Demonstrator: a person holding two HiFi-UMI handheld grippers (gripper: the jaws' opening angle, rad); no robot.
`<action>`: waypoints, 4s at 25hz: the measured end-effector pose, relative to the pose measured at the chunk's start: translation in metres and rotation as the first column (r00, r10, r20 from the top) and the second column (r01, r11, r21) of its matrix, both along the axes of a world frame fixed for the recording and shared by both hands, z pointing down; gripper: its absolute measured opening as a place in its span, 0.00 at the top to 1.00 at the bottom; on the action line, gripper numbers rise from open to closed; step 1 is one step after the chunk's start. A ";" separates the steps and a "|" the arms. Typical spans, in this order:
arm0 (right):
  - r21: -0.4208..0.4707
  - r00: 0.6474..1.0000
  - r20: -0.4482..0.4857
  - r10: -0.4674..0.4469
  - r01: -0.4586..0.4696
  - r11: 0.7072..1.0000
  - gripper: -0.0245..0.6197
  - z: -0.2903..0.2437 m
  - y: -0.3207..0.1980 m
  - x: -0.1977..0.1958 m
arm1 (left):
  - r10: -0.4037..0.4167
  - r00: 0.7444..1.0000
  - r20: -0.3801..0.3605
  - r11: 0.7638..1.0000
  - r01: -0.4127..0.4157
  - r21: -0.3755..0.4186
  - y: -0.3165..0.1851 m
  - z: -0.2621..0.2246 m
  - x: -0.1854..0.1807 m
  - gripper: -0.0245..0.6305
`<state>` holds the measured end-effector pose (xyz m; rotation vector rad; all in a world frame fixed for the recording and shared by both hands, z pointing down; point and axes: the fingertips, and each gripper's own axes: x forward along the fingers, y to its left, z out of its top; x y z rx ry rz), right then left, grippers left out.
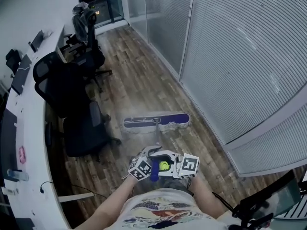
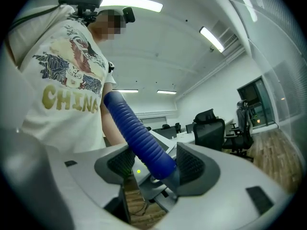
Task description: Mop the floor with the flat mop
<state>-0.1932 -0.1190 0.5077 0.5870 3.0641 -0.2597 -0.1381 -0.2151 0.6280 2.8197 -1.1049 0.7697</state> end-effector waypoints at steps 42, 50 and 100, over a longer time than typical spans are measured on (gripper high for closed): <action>-0.066 0.992 -0.016 0.125 -0.126 0.990 0.56 0.007 -0.061 -0.027 | -0.031 0.998 -0.054 1.000 0.031 0.004 -0.059 -0.004 -0.029 0.75; -0.063 0.976 -0.030 0.214 -0.215 0.975 0.56 0.016 0.064 -0.067 | 0.030 0.996 -0.088 1.000 -0.030 0.005 0.070 0.003 -0.063 0.75; -0.110 0.934 -0.007 0.357 -0.355 0.928 0.55 0.017 0.416 0.041 | 0.162 0.972 -0.172 0.987 -0.164 0.007 0.436 -0.001 0.052 0.71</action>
